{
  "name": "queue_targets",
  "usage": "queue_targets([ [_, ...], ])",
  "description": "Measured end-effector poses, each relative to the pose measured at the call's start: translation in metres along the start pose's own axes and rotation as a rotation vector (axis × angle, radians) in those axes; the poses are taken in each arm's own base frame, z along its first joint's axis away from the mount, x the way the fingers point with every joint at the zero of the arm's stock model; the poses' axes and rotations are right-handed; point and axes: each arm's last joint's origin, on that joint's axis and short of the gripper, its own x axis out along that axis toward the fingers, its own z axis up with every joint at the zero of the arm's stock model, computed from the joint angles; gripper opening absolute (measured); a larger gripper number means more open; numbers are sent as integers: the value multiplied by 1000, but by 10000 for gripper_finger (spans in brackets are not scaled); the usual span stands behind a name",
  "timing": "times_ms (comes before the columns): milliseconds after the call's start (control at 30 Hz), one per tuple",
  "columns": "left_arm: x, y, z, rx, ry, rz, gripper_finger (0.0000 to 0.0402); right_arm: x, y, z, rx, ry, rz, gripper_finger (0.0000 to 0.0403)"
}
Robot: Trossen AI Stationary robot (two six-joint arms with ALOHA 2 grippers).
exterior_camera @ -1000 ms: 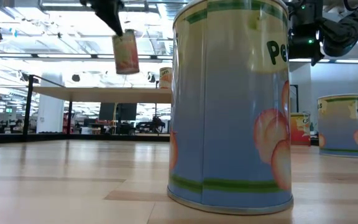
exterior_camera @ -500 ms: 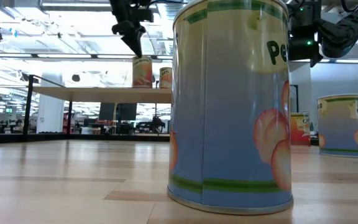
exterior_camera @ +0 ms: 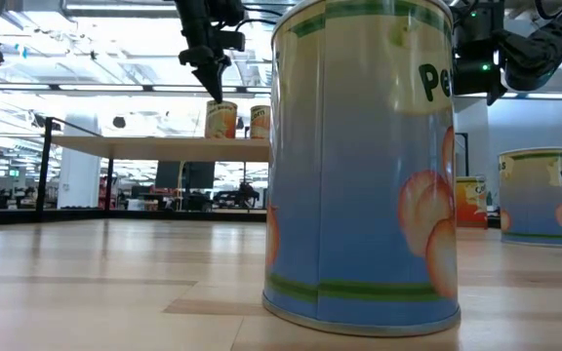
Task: Pick and place cans onto a shelf
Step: Put the left canned green beans on the shelf
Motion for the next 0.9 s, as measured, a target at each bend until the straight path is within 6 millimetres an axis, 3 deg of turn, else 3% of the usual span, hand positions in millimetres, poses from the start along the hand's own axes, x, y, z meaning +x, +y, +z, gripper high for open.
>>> queue_targets([
  [467, 1, 5, -3, -42, -26, -4, 1, 0, 0, 0, 1, 0, 0, 10],
  [900, 0, 6, -3, -54, -20, 13, 38, 0, 0, 0, 4, 0, 0, 12],
])
